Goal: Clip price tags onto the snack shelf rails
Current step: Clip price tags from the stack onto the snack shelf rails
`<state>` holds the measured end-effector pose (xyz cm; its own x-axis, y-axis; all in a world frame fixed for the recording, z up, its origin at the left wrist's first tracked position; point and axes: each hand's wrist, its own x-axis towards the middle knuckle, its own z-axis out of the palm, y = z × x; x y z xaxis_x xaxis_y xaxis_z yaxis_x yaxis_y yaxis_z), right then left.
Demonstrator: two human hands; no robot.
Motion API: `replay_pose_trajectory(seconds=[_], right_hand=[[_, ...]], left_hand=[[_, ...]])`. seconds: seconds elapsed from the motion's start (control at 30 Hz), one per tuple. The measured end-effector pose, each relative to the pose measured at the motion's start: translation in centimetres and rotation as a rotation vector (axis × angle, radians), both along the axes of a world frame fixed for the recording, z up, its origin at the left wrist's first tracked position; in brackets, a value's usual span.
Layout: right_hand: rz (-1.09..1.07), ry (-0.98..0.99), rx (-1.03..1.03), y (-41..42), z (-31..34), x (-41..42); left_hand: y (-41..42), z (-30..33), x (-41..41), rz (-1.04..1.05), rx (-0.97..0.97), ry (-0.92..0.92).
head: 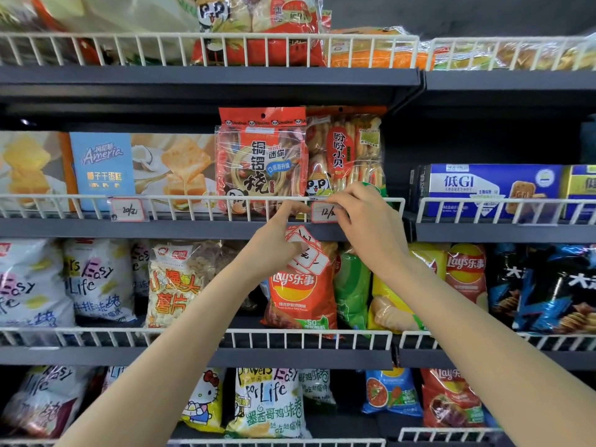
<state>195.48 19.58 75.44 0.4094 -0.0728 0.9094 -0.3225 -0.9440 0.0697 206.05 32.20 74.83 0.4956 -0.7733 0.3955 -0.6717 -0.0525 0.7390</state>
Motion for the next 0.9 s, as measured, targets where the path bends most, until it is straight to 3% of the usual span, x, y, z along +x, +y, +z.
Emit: replay_pose_trajectory(seconds=[0.47, 0.73, 0.8, 0.9], right_hand=[[-0.073, 0.076, -0.011, 0.8, 0.4, -0.1], [-0.094, 0.084, -0.030, 0.4, 0.3, 0.0], [-0.067, 0.078, 0.016, 0.5, 0.2, -0.1], [0.089, 0.028, 0.278, 0.6, 0.2, -1.0]], left_hand=[[0.6, 0.7, 0.7, -0.106, -0.023, 0.048], [-0.7, -0.5, 0.6, 0.046, -0.360, 0.106], [-1.3, -0.7, 0.2, 0.049, -0.394, 0.114], [-2.1, -0.8, -0.9, 0.018, -0.442, 0.125]])
